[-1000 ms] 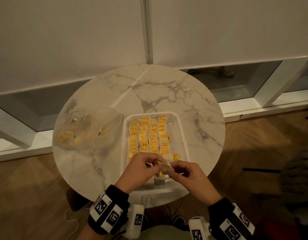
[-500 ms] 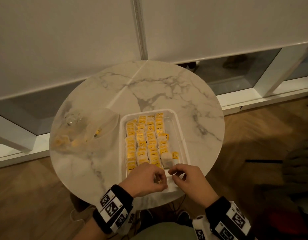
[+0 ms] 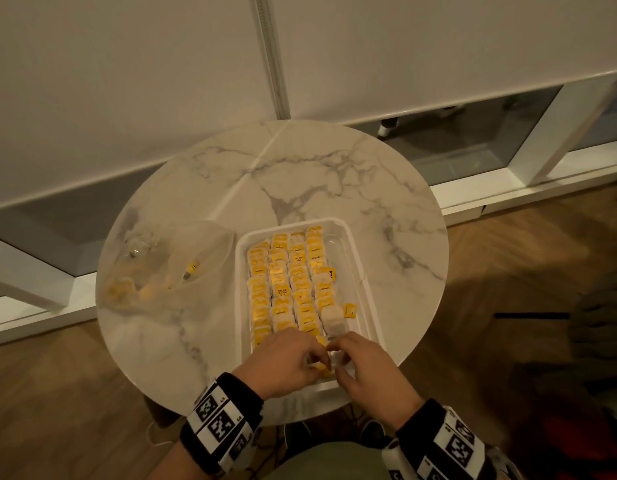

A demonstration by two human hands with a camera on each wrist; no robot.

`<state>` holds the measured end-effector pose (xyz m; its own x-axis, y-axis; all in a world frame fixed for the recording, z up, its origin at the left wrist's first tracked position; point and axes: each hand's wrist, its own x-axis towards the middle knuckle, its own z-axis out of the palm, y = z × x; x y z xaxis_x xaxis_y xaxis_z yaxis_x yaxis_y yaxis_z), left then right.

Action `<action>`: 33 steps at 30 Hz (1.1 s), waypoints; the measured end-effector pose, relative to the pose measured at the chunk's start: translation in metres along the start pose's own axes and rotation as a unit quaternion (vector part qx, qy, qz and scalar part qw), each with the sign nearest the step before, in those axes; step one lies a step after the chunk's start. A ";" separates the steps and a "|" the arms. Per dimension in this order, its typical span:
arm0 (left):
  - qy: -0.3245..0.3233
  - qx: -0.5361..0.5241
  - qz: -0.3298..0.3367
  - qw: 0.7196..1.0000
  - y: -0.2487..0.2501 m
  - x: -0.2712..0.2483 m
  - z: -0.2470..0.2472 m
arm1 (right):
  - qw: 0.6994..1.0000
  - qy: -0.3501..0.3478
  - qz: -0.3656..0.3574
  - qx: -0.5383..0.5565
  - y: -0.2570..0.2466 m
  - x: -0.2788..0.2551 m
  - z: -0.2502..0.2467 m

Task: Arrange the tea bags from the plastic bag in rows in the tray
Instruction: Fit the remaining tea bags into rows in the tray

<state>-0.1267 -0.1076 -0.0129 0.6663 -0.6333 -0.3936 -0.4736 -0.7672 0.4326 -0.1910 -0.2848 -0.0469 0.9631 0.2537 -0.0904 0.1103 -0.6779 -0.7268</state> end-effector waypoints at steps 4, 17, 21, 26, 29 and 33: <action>-0.021 -0.038 -0.023 0.999 -0.004 0.005 0.002 | 1.000 -0.001 0.004 -0.003 0.000 -0.003 0.002; 0.070 0.057 -0.055 0.994 -0.001 0.017 0.013 | 1.000 0.012 0.004 0.022 0.004 -0.004 0.005; 0.107 0.046 -0.061 0.991 -0.003 0.018 0.017 | 1.000 -0.008 -0.008 -0.003 0.003 -0.003 0.004; 0.150 0.018 -0.047 0.987 -0.002 0.016 0.018 | 0.997 -0.062 -0.011 -0.055 -0.004 0.000 0.001; 0.157 -0.017 -0.049 0.986 -0.003 0.012 0.016 | 0.995 -0.079 -0.004 -0.062 -0.006 0.003 0.000; 0.166 -0.051 -0.071 0.982 -0.006 0.010 0.011 | 0.992 -0.096 0.004 -0.078 -0.010 0.010 -0.002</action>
<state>-0.1234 -0.1098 -0.0282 0.8806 -0.4398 -0.1762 -0.3142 -0.8204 0.4777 -0.1822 -0.2774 -0.0391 0.9008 0.3651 -0.2351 0.1540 -0.7747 -0.6132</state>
